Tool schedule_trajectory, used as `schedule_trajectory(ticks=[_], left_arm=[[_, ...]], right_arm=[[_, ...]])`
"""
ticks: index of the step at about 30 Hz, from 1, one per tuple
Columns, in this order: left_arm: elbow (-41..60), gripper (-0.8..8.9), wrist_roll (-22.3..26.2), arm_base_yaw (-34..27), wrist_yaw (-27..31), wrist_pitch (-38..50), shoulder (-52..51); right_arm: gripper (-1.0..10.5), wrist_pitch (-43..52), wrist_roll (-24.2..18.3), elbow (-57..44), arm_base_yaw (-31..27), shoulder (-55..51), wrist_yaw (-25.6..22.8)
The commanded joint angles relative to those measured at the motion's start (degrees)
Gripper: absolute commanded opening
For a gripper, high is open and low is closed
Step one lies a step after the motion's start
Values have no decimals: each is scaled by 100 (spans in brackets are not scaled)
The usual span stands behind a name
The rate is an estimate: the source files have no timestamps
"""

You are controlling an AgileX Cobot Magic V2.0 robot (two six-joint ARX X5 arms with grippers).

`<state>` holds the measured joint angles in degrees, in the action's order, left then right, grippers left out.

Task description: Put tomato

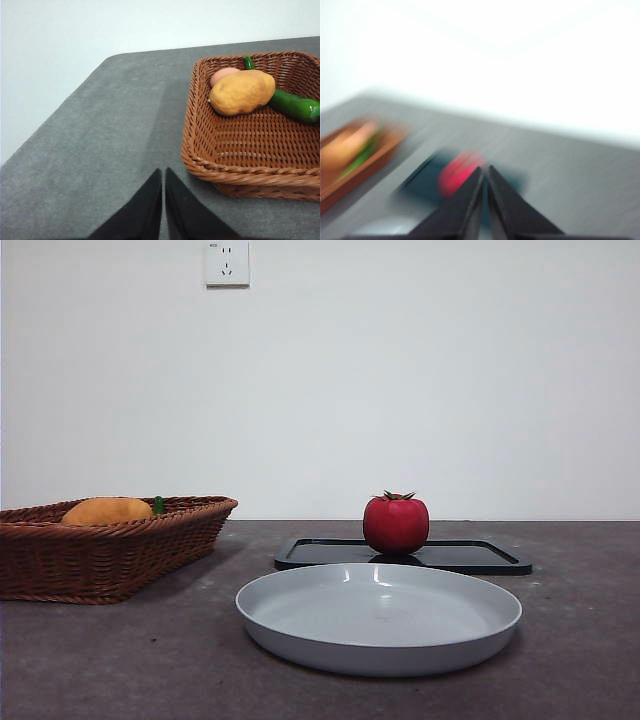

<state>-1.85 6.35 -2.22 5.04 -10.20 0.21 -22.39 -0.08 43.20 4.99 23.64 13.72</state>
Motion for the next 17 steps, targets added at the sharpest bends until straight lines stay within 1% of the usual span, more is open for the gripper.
schedule_trajectory(ticks=[1, 3, 5, 9, 12, 17], left_arm=[[116, 9, -46, -11, 9, -50, -4], [116, 9, -46, -11, 9, -50, -4], [116, 9, -46, -11, 9, -50, -4], [116, 9, -46, -11, 9, -50, -4], [116, 9, -46, -11, 9, -50, -4], [116, 10, -46, -11, 9, -50, -4]], right_arm=[[7, 791, -26, -551, -411, -234, -94], [7, 1196, 24, -1016, -634, -466, -262], [7, 1486, 109, -1453, -772, -697, -549], [7, 1910, 164, -2271, -828, -1161, -1069], [7, 2046, 166, -2789, -828, -1537, -1270], [6, 2111, 264, -3484, -831, -2059, -1427]])
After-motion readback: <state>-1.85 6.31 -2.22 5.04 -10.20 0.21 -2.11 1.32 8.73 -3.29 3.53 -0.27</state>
